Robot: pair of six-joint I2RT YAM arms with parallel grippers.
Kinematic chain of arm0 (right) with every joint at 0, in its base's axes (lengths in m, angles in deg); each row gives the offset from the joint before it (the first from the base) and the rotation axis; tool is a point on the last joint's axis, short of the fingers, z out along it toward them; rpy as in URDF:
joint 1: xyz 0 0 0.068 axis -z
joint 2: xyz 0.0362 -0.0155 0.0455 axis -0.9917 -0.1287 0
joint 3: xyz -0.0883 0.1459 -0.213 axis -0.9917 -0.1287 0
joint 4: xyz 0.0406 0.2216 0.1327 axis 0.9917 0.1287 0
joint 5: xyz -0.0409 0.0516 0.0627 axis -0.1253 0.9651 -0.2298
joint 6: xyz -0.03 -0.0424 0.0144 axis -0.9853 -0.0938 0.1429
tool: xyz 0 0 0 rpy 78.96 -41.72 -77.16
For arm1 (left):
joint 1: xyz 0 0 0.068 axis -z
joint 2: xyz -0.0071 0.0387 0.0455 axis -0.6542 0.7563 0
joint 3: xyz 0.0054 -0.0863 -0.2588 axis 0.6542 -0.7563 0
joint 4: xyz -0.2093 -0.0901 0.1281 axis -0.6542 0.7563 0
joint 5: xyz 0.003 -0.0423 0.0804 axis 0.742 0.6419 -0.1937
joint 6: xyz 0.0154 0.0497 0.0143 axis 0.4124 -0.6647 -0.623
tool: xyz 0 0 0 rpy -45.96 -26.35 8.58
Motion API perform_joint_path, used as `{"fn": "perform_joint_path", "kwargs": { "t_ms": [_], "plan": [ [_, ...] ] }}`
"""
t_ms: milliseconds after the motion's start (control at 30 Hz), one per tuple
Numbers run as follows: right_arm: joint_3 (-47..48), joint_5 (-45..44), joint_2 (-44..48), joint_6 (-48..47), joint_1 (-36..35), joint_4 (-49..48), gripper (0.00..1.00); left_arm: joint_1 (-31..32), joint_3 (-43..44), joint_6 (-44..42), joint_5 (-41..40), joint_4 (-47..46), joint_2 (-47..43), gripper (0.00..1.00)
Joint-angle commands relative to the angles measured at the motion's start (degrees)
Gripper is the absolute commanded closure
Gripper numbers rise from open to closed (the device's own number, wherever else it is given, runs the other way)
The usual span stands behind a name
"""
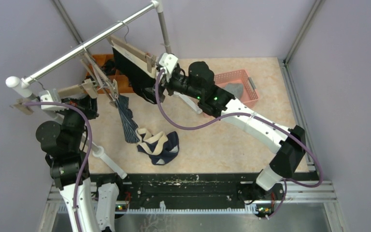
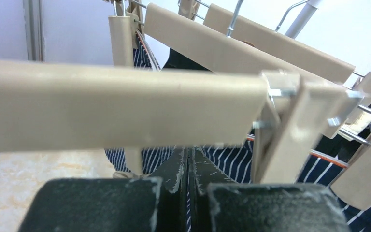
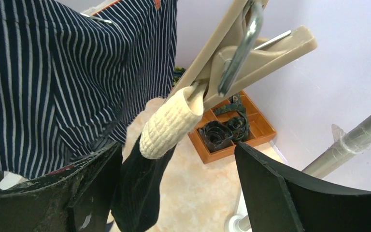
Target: Remove the underwear clipped to the hanger
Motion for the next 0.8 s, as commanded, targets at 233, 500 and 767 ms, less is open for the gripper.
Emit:
{"fn": "perform_joint_path", "kwargs": {
  "t_ms": [233, 500, 767],
  "plan": [
    [5.25, -4.41, 4.49, -7.28, -0.52, 1.39, 0.14, -0.24, -1.53, -5.70, 11.14, -1.61, -3.72, 0.75],
    [7.03, -3.49, 4.52, -6.59, -0.49, 2.58, 0.13, -0.24, -0.86, -12.77, 13.76, 10.09, -12.19, 0.76],
    [9.79, -8.87, 3.42, -10.02, -0.50, 2.49, 0.12, -0.32, 8.28, -10.42, -8.17, 30.78, -20.00, 0.88]
  ]
}}
